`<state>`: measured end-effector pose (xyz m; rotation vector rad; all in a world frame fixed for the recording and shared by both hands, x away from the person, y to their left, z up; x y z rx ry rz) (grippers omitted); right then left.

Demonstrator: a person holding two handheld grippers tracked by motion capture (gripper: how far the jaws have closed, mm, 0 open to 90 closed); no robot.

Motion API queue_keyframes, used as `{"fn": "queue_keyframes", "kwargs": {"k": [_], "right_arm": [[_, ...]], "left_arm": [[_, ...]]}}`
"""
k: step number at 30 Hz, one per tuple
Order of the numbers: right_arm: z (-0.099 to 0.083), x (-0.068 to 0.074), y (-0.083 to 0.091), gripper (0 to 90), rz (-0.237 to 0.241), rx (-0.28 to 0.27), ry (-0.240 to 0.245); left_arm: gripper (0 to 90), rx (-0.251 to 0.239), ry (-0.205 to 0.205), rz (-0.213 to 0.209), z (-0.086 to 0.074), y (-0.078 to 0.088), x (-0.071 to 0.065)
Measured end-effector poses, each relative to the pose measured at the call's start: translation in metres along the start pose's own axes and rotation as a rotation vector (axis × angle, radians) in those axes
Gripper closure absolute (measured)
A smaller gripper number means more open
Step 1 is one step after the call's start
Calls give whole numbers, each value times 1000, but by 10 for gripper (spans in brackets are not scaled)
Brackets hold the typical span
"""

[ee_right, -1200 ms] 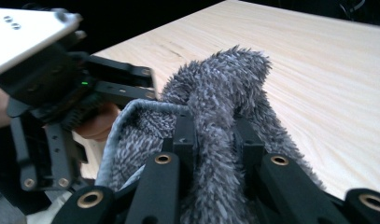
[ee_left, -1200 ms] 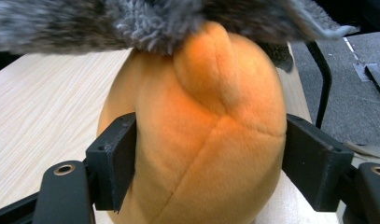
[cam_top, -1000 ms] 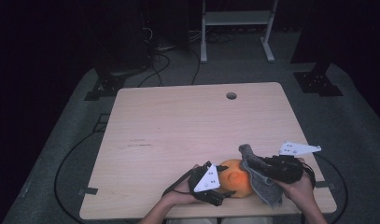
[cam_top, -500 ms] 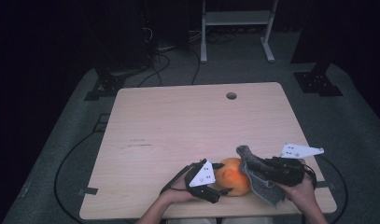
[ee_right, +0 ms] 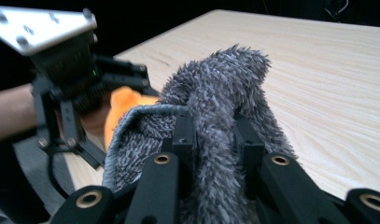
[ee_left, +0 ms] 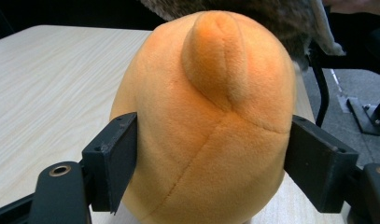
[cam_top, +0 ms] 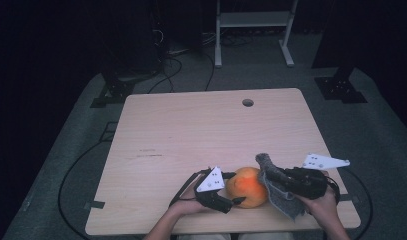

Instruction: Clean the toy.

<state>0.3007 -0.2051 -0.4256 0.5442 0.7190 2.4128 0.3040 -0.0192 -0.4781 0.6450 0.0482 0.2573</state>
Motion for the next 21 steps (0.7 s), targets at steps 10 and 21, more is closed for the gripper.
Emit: {"fn": "queue_keyframes", "kwargs": {"k": [10,21], "right_arm": [[-13,-25,8,742,-46,-4,-90],[-12,-15,-6,741,-15,-1,-61]], "left_arm": [[224,-8,55,-6,-2,1,6],[223,-13,77,1,-2,0,9]]}}
Point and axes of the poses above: each handheld gripper's, and its own axes: y roughly backward along the jaws, z roughly out of its top, x roughly to its left, the point moved 7 cm from there along -y, roughly forward along the jaws, and after that the axes turned 14 degrees about x, right-handed, at the moved point
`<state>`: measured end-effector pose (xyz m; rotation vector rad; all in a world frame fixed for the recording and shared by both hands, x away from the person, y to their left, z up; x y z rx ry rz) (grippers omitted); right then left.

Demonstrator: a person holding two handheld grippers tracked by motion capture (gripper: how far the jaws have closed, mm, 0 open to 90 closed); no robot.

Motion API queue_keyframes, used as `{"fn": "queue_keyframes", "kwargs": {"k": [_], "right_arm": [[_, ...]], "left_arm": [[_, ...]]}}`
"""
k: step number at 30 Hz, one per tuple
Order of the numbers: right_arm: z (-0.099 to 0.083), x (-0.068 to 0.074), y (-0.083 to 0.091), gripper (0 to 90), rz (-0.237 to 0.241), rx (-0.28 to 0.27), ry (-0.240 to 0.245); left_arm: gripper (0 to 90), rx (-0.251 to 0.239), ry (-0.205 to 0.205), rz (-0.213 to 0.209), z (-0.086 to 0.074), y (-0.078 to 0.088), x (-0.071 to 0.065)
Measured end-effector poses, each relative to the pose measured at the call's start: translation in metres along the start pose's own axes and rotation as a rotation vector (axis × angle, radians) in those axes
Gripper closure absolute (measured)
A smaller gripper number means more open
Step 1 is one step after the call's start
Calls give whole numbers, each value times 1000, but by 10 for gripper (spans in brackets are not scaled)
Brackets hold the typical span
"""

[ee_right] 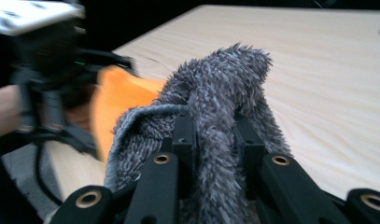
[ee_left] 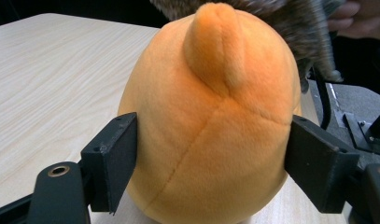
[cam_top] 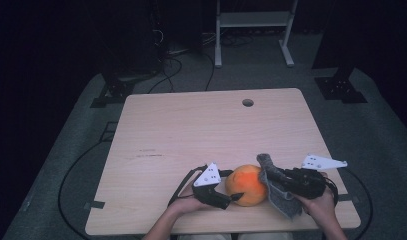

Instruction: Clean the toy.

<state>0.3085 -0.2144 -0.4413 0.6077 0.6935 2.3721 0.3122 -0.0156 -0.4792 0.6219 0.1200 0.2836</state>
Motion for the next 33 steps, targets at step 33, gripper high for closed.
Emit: {"fn": "queue_keyframes", "kwargs": {"k": [33], "right_arm": [[22,21,16,738,-46,-106,55]], "left_arm": [[347,-5,-7,120,24,0,-5]]}}
Point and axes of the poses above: each handheld gripper's, and its own axes: y roughly backward along the jaws, z roughly out of its top, x roughly to its left, the point moved 7 cm from there along -y, roughly forward along the jaws, and after that the axes turned 14 degrees about x, right-handed, at the moved point
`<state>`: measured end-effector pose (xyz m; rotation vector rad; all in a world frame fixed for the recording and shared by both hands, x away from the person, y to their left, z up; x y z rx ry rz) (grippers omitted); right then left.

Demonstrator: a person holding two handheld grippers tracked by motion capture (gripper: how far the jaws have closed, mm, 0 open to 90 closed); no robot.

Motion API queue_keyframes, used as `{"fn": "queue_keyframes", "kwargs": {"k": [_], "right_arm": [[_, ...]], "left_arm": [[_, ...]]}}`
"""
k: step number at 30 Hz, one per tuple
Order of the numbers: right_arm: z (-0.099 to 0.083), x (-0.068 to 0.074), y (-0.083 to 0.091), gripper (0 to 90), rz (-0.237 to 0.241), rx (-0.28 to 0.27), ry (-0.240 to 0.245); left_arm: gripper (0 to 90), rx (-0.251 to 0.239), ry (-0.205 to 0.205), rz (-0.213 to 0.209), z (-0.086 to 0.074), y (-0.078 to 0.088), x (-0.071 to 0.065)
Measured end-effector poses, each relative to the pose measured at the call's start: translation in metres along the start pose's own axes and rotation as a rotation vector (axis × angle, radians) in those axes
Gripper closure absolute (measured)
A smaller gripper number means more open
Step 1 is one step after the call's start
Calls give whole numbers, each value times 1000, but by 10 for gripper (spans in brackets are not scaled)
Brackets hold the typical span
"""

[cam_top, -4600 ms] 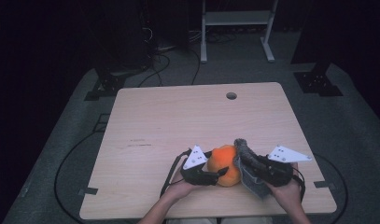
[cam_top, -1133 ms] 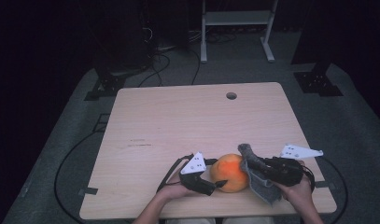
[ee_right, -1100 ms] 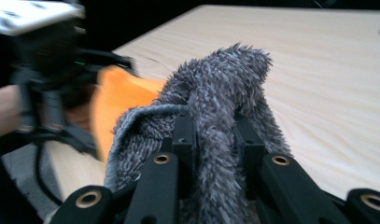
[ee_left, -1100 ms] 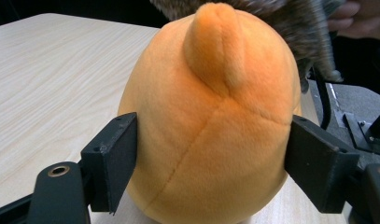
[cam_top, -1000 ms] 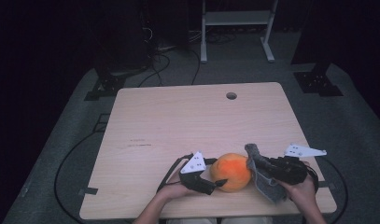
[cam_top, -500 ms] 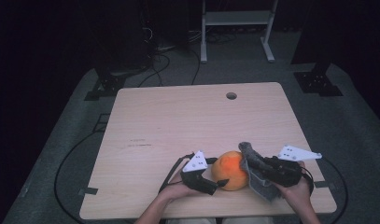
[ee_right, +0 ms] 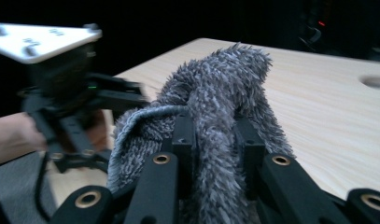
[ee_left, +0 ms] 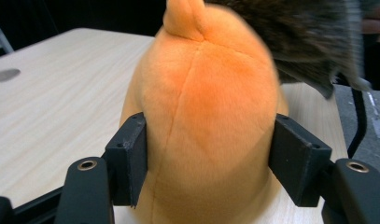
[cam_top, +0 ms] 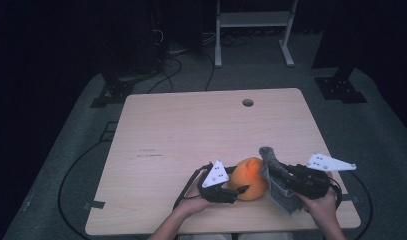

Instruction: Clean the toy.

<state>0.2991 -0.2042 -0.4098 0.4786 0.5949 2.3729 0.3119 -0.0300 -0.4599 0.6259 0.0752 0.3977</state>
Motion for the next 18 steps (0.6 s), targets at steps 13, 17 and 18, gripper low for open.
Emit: {"fn": "queue_keyframes", "kwargs": {"k": [13,17,18], "right_arm": [[-24,-14,-22,737,-60,115,-17],[-9,7,-23,736,-14,75,35],[-8,11,-25,735,-22,83,55]], "left_arm": [[332,-5,178,-35,-16,0,22],[332,-6,171,-32,-16,-2,20],[331,-3,172,-30,-16,-2,21]]}}
Point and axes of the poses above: each handheld gripper's, and its own axes: y roughly backward along the jaws, z roughly out of its top, x roughly to its left, the point moved 7 cm from there along -y, roughly forward along the jaws, and after that the axes turned 14 degrees about x, right-handed, at the moved point
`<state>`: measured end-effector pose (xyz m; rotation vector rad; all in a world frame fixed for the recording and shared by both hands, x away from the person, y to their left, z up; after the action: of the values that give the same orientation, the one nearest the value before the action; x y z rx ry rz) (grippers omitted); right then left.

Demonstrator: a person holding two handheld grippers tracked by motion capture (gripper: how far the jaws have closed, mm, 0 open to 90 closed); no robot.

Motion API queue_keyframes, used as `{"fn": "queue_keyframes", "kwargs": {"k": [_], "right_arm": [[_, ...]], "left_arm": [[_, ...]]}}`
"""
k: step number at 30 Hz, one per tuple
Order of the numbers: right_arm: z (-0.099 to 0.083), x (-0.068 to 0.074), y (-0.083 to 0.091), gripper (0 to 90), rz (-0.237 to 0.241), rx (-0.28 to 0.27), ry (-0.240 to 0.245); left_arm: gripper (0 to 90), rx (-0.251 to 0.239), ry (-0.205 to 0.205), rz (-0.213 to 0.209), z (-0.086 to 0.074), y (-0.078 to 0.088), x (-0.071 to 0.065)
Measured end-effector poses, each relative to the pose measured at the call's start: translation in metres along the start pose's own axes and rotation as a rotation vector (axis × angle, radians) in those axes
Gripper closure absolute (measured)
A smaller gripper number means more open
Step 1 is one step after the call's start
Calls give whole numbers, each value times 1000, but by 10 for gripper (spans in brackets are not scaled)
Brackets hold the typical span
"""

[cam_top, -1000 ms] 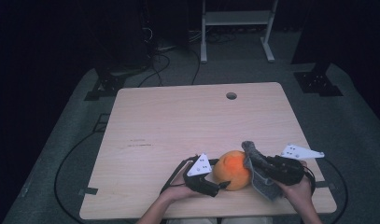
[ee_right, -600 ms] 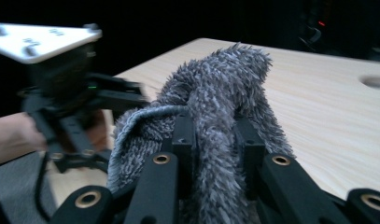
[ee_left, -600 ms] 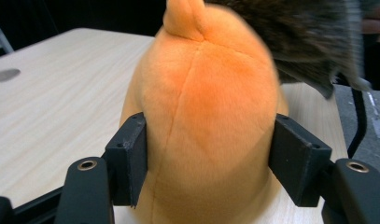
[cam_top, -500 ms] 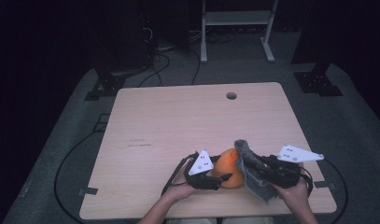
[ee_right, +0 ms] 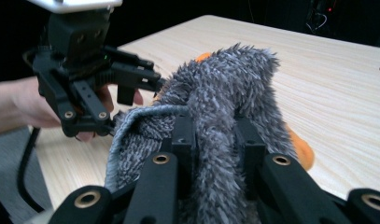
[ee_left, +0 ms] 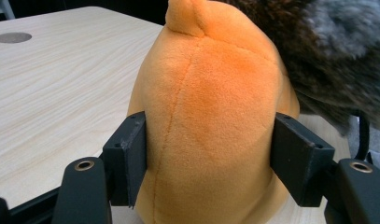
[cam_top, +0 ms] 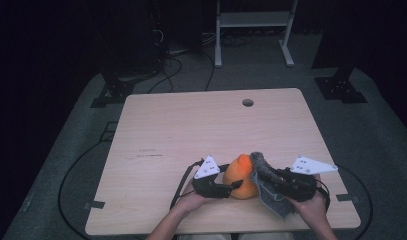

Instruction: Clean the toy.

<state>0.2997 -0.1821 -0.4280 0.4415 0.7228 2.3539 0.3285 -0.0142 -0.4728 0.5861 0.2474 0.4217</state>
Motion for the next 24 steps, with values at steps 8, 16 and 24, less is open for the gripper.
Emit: {"fn": "queue_keyframes", "kwargs": {"k": [8,16,24], "right_arm": [[-16,-24,-1,736,-59,45,-66],[-10,-9,-5,735,20,45,-15],[-5,-4,1,735,-1,39,10]], "left_arm": [[327,-1,14,-5,-2,1,2],[245,11,-86,-5,-1,7,-3],[339,-19,-78,-3,1,3,-8]]}}
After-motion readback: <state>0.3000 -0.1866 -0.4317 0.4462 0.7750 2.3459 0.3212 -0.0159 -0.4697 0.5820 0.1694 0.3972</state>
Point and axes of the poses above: each handheld gripper's, and its own axes: y roughly backward along the jaws, z roughly out of its top, x roughly to its left, the point moved 7 cm from there along -y, roughly forward along the jaws, and after that the axes turned 14 degrees about x, right-handed, at the moved point
